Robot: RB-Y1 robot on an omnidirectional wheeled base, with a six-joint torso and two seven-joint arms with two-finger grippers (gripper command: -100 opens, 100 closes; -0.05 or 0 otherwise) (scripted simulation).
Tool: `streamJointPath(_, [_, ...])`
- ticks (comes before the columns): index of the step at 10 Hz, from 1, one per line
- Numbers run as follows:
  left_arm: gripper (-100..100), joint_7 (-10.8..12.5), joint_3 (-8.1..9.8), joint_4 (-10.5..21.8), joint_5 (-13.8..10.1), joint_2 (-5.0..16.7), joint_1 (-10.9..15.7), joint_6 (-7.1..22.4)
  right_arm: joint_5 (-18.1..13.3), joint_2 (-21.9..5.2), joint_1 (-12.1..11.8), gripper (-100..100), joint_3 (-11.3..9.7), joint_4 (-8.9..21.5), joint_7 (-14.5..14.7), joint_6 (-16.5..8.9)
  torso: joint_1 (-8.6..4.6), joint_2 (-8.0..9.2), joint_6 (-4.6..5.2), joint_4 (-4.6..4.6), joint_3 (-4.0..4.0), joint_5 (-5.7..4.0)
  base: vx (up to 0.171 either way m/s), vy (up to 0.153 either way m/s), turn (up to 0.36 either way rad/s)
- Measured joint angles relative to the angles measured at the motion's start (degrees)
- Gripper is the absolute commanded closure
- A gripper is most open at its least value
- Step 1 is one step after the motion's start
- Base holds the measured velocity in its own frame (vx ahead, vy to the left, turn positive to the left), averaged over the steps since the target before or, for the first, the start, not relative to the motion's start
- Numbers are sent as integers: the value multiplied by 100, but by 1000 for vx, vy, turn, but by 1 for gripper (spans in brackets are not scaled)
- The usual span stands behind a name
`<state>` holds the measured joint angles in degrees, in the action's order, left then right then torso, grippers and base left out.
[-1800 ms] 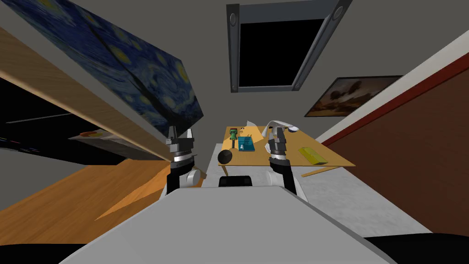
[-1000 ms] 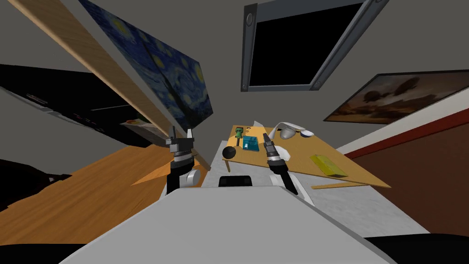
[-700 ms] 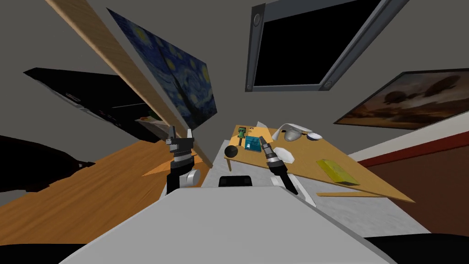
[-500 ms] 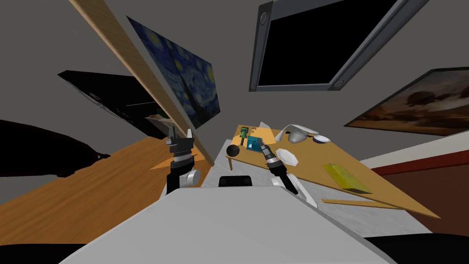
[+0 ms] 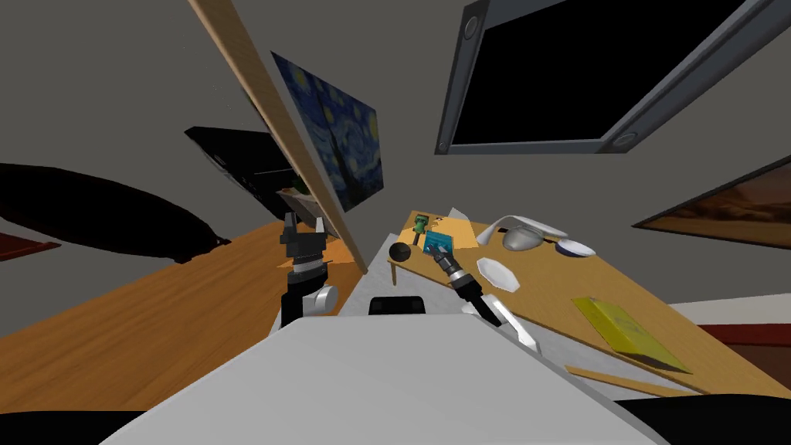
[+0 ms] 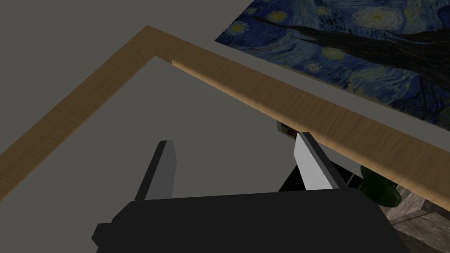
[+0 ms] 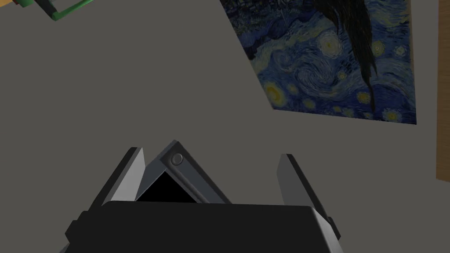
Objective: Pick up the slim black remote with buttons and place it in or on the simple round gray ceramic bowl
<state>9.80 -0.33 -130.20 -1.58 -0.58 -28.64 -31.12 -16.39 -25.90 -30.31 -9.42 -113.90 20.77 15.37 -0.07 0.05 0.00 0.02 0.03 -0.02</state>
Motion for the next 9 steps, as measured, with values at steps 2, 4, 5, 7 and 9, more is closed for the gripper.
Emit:
streamJointPath(2, [0,0,0,0,0,0,0,0,-88,-334,9,-100,-76,133,180,-123,1,-3,-1,-1,-2,1,-20,13,412])
streamJointPath(4, [0,0,1,0,0,0,-1,0,-285,-603,36,-100,-279,397,481,-270,-1,-4,7,-1,-2,0,-12,5,196])
streamJointPath(5, [0,0,0,0,0,0,0,0,-386,-749,19,-100,-390,477,651,-347,2,-5,1,-1,-3,1,-4,6,184])
streamJointPath(7, [0,0,0,0,0,0,0,0,-470,-1100,66,-100,-478,740,852,-402,0,-10,1,-2,-5,1,0,8,236])
streamJointPath(9, [0,0,0,0,0,0,-1,0,-629,-1349,110,-100,-687,903,1086,-560,2,-12,1,-2,-6,1,6,9,234])
